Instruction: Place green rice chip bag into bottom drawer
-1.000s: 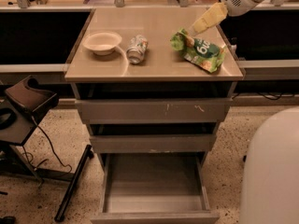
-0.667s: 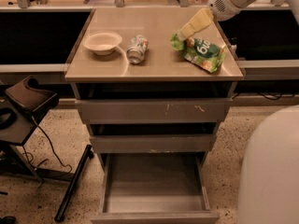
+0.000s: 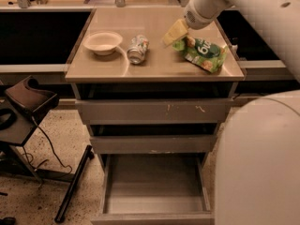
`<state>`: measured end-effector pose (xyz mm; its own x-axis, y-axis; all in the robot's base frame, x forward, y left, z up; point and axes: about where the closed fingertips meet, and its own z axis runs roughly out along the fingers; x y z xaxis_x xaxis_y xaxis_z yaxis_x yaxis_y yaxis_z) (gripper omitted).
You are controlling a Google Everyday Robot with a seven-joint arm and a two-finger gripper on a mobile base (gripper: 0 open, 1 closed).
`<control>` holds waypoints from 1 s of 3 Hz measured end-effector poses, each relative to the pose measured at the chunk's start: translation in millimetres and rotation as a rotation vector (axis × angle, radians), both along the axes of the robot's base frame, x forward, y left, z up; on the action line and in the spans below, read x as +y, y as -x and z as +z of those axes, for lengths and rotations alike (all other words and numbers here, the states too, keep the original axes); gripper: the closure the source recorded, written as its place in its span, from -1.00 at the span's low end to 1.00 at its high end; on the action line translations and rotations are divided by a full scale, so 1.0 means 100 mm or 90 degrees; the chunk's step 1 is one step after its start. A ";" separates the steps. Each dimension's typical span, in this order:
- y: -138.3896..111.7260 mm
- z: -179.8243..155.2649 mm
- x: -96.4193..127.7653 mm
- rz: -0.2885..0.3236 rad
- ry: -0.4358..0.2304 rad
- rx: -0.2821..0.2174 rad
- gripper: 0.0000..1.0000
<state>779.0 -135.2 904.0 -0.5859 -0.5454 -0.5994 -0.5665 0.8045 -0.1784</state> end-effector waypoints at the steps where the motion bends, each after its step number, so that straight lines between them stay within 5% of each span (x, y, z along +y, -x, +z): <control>1: -0.13 -0.18 0.02 -0.044 0.032 0.008 -1.00; 2: -0.14 -0.21 0.02 -0.038 0.029 0.012 -1.00; 3: -0.12 -0.52 0.03 0.021 -0.011 0.061 -1.00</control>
Offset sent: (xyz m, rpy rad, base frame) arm 0.0132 -0.0002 -0.0167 -0.0380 0.0133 -0.0257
